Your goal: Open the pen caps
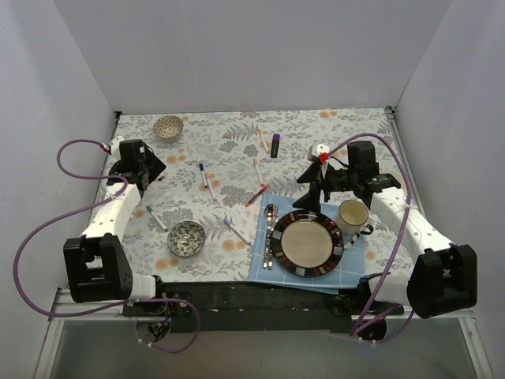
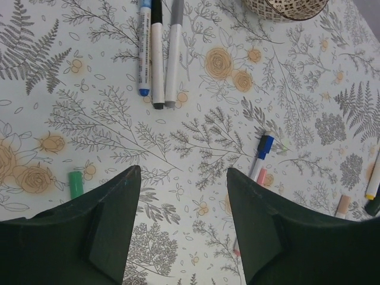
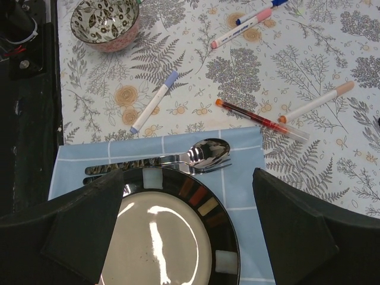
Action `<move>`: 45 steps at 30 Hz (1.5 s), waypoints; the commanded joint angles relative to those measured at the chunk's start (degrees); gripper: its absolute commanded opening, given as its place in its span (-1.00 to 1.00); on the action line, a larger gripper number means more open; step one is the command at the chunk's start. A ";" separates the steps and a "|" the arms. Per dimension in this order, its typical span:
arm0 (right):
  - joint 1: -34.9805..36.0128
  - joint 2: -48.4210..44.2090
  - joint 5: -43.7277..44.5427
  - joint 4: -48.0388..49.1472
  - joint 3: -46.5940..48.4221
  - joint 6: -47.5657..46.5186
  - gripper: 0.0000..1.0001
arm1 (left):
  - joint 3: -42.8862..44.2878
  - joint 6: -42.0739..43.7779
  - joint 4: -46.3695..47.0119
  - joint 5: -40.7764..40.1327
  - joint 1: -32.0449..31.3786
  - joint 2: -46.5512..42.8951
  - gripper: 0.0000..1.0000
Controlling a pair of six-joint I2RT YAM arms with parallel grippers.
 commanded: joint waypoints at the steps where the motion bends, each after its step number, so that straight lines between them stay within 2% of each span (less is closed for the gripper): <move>1: 0.42 -0.95 -1.17 -1.02 0.18 -1.72 0.91 | 2.58 0.47 0.19 4.85 0.03 -0.22 0.14; 9: 0.51 -0.25 0.68 -1.29 0.36 -2.43 0.91 | 4.34 2.67 3.79 20.05 -1.28 0.40 0.08; 12: 0.60 0.19 1.47 -1.20 0.44 -2.52 0.92 | 6.88 3.64 4.32 20.16 -7.42 2.94 0.10; 22: 0.51 1.34 5.95 -1.02 0.88 -2.96 0.91 | 22.17 6.36 3.10 18.58 -17.63 19.90 0.10; 26: 0.51 1.78 11.82 1.34 0.80 -0.15 0.87 | 30.25 7.68 0.99 17.78 -20.88 25.70 0.11; 28: 0.51 2.21 15.43 3.19 0.62 3.88 0.81 | 30.62 8.47 0.90 18.48 -21.41 26.24 0.12; 32: 1.12 5.89 24.81 3.90 3.68 9.33 0.75 | 27.65 12.23 1.69 19.63 -21.42 22.30 0.23; 36: 3.49 12.13 30.20 1.97 10.18 13.38 0.73 | 19.91 15.41 4.67 19.98 -21.42 13.51 0.57; 40: 6.48 21.62 40.03 -1.19 23.78 20.06 0.74 | 10.26 17.17 5.73 17.01 -21.42 2.54 0.82; 41: 7.09 25.90 45.36 -1.72 26.61 23.64 0.76 | 8.23 17.61 6.08 15.43 -21.42 0.07 0.87; 42: 8.23 28.03 47.24 -2.51 28.98 25.24 0.77 | 6.21 18.05 6.95 13.76 -21.42 -5.17 0.95; 45: 9.90 36.39 50.60 -6.11 39.09 28.67 0.78 | -2.14 19.45 10.37 7.95 -21.42 -15.28 0.96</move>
